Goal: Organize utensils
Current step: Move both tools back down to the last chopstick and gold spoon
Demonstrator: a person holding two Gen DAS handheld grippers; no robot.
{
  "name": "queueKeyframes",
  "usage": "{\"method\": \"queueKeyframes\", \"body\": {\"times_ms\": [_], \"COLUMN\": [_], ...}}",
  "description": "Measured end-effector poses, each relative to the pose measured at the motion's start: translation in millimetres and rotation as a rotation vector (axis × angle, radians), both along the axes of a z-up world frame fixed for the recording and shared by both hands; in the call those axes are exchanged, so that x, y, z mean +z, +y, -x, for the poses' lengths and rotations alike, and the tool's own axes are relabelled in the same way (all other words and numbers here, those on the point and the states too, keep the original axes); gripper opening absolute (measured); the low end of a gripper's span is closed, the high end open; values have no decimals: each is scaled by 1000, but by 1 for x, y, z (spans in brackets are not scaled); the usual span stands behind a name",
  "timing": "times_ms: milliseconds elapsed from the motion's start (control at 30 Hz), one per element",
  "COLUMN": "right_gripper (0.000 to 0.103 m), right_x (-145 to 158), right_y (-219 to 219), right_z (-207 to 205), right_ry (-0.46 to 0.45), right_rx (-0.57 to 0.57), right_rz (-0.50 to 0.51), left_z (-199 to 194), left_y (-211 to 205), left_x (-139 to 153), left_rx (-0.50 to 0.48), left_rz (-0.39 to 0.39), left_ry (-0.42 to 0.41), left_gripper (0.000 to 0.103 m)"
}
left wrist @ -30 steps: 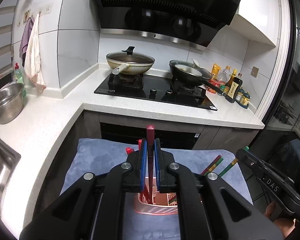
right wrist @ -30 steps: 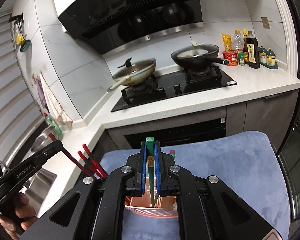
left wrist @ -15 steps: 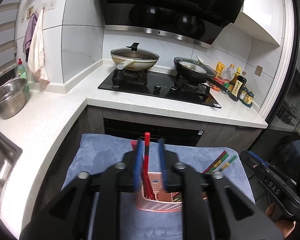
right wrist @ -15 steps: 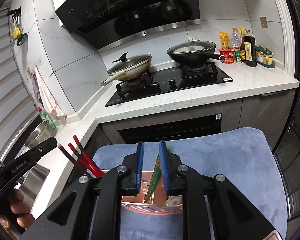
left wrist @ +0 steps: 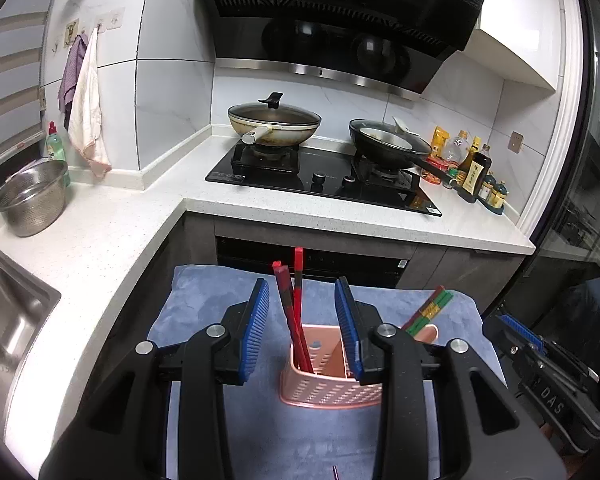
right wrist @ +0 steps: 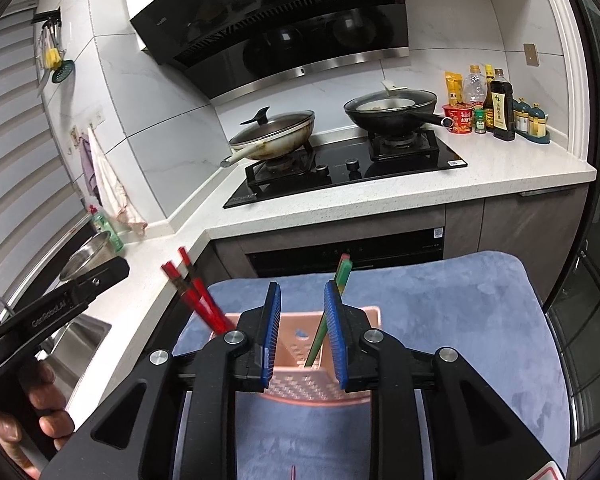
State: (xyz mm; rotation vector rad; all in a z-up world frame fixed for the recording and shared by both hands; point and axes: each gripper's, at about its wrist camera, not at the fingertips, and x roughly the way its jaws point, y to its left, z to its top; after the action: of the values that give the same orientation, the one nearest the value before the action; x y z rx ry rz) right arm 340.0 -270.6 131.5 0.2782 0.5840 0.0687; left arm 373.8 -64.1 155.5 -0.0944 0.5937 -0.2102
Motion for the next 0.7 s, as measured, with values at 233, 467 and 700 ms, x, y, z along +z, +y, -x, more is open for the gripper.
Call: {"method": "queueKeyframes", "body": {"times_ms": [233,467,700], "right_gripper": [23,23,23], "right_x": [-5,-28,-75], "right_y": [15,28,39], "right_z": [29,68,121], "right_ry": [5,57,152], "right_rx": [29,64,96], "right_rz": [35,64,114], "left_z": [24,56,94], "left_y": [1,2,17], "left_x": [-2,-23,-64], "left_rx": [-10,-10,9], "left_rz": [-16,-78,-86], "left_ry": [2,22,98], "left_gripper": [33,33,34]}}
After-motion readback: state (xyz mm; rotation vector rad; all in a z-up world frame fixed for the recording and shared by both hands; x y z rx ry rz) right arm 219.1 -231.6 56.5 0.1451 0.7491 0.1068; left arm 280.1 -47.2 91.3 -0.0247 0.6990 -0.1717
